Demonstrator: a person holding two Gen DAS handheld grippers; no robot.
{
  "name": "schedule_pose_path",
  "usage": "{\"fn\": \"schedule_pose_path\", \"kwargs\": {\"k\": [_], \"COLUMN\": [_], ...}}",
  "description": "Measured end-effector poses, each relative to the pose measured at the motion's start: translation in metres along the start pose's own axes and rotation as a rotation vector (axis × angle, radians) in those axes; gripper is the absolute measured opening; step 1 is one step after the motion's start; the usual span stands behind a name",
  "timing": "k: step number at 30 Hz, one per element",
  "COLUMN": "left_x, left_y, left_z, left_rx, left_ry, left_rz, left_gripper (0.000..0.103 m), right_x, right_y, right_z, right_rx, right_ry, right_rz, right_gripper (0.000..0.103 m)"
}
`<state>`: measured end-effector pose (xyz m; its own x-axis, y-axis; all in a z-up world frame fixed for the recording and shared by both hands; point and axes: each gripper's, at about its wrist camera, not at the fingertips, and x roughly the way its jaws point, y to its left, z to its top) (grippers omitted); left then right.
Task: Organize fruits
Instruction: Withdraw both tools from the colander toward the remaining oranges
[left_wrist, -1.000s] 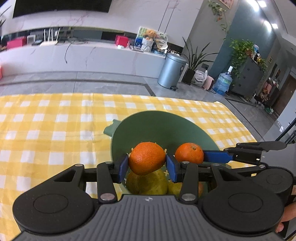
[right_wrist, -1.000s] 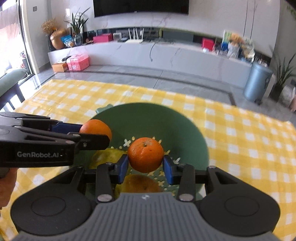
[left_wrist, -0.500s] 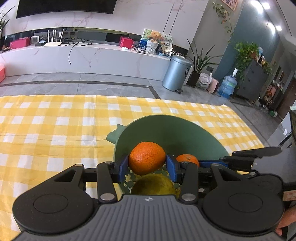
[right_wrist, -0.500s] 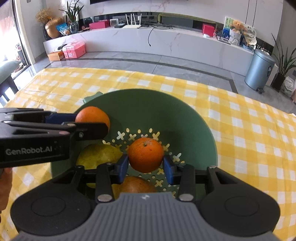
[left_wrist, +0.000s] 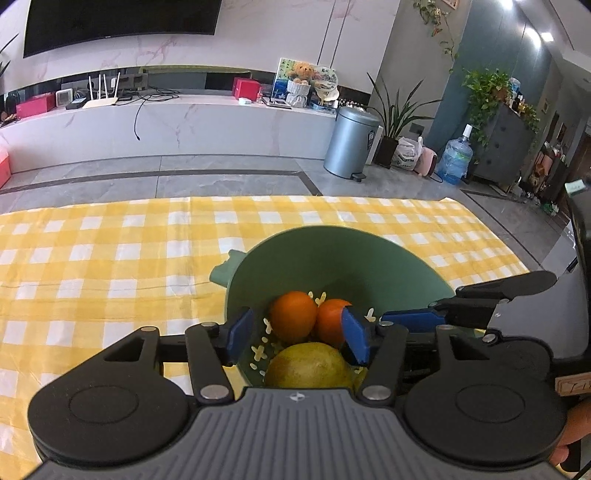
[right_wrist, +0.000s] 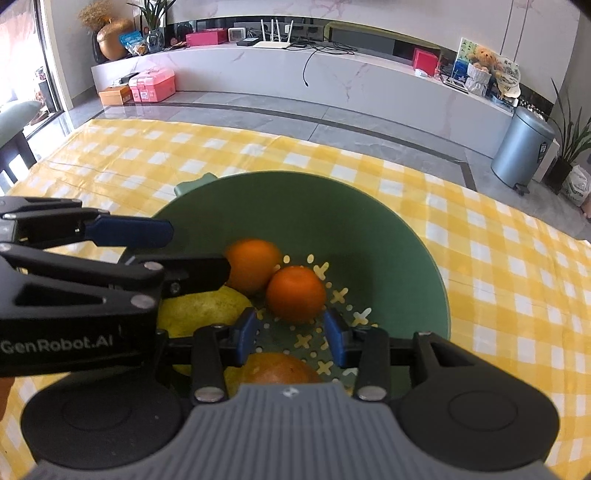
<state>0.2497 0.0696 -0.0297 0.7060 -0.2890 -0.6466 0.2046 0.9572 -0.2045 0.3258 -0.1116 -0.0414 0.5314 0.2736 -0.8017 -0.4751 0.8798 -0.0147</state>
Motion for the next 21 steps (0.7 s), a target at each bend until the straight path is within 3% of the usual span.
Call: {"fn": "schedule_pose_path", "kwargs": {"k": [4, 9, 12, 21], "left_x": [-0.009, -0.024, -0.036, -0.064], "left_y": [-0.001, -0.008, -0.015, -0.033], "left_z": [0.002, 0.003, 0.003, -0.012], "left_rx": [-0.003, 0.005, 0.029, 0.083], "left_ry": [-0.027, -0.058, -0.076, -0.102], "left_rz": [-0.009, -0.025, -0.045, -0.054], "left_gripper": [0.070, 0.070, 0.071, 0.072], "right_x": [-0.008, -0.027, -0.042, -0.094], "right_y": [0.000, 0.003, 0.007, 0.015], "right_z": [-0.003, -0.011, -0.020, -0.061], "right_rx": [0.002, -0.011, -0.020, 0.035], "right_ry": [-0.016, -0.059, -0.120, -0.333], "right_rz": [-0.012, -0.020, -0.048, -0.127], "right_gripper": [0.052, 0.054, 0.062, 0.071]}}
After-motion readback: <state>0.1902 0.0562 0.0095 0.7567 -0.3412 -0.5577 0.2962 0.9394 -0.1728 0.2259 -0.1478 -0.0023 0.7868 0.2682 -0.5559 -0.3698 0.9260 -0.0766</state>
